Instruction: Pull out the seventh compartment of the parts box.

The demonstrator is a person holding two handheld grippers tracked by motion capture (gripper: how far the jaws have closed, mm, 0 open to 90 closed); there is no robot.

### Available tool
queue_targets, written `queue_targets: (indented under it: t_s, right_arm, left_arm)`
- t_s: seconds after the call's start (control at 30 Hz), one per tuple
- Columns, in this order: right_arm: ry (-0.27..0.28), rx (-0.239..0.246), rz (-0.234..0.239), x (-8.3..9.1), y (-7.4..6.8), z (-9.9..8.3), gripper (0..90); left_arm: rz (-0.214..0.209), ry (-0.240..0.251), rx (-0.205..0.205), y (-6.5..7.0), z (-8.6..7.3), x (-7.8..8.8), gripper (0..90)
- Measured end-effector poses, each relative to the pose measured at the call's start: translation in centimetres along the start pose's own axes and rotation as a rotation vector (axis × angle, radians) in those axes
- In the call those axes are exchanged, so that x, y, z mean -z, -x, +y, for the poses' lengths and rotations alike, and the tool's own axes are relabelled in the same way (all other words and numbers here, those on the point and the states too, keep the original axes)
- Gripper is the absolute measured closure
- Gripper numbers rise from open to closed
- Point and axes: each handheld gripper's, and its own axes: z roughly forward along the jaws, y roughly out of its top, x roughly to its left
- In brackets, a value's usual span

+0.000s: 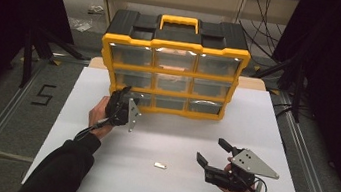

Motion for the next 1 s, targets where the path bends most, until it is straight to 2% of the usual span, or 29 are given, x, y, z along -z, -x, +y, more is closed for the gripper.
queue_targets:
  t_s: [0.33,0.53,0.6,0.73,0.93,1.0]
  right_arm:
    - [-0.001,0.001,0.001,-0.02,-0.02,0.0,19.0]
    - [-0.003,0.002,0.002,-0.01,-0.05,0.0,19.1]
    - [-0.003,0.002,0.003,-0.02,-0.04,0.0,19.1]
    - [-0.004,0.002,0.004,-0.03,-0.06,0.0,19.2]
    - [-0.004,0.003,0.004,-0.03,-0.06,0.0,19.2]
    - [-0.004,0.004,0.005,-0.02,-0.07,0.0,19.2]
  left_arm:
    - [0.017,0.003,-0.027,0.22,0.08,0.11,46.8]
    - [0.037,0.026,-0.017,0.0,0.24,0.34,50.7]
    - [0.039,0.02,-0.022,-0.07,0.2,0.36,51.3]
    - [0.018,0.005,-0.04,0.21,-0.04,0.21,49.4]
    - [0.042,-0.021,-0.092,0.56,-0.31,-0.08,44.6]
    - [0.05,-0.006,-0.079,0.68,-0.42,-0.26,44.2]
